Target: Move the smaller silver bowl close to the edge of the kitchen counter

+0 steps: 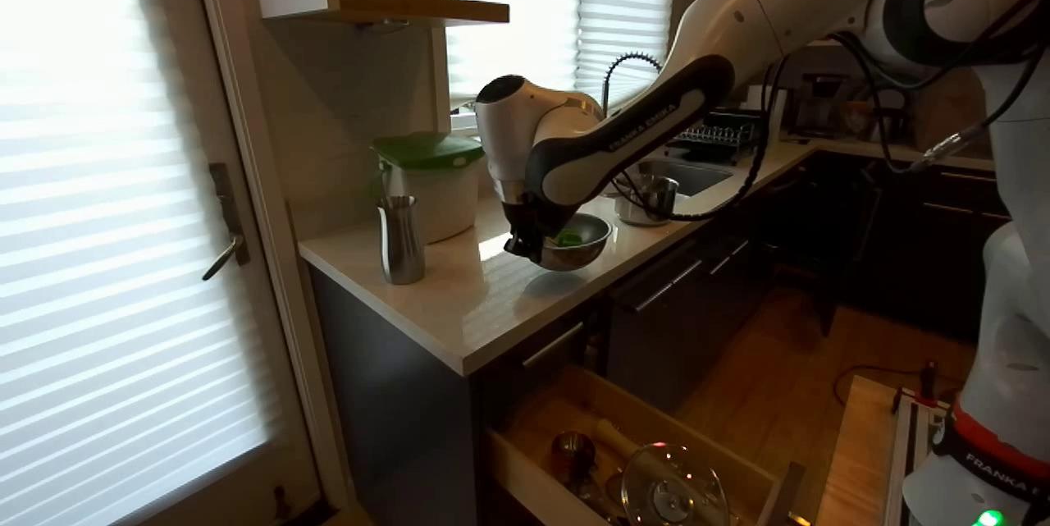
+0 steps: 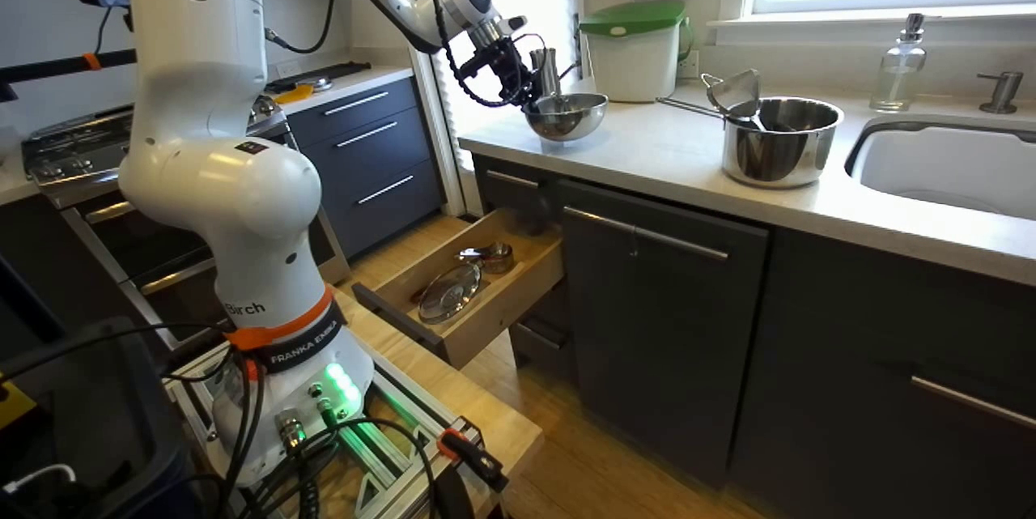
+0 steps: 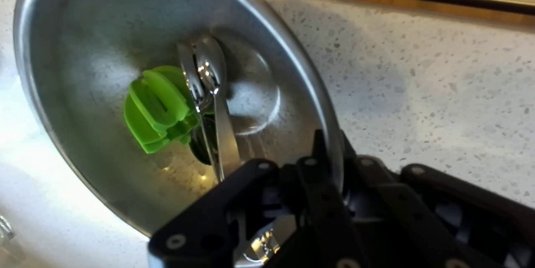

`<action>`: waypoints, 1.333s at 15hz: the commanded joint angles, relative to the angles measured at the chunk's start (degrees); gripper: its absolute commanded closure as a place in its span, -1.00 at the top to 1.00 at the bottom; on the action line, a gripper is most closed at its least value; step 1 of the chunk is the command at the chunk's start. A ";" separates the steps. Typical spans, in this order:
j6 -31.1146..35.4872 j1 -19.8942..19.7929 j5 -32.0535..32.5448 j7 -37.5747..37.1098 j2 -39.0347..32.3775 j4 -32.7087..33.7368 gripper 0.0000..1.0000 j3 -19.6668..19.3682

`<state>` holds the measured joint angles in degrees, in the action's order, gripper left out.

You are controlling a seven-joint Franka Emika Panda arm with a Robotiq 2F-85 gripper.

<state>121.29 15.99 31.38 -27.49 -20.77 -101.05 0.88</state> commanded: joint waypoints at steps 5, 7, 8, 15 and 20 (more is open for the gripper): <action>2.95 0.24 2.81 -1.18 -2.39 1.77 -0.97 -0.71; 3.79 0.25 2.49 -0.95 -2.71 1.76 -0.38 -0.78; 4.18 0.23 2.33 -0.83 -2.82 1.72 -0.34 -0.82; 0.94 1.56 5.25 -0.17 4.71 -1.00 0.66 -0.24; 4.64 1.59 17.66 -0.07 14.64 -6.40 1.00 2.20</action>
<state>123.78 17.74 41.85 -27.43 -13.04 -101.35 1.81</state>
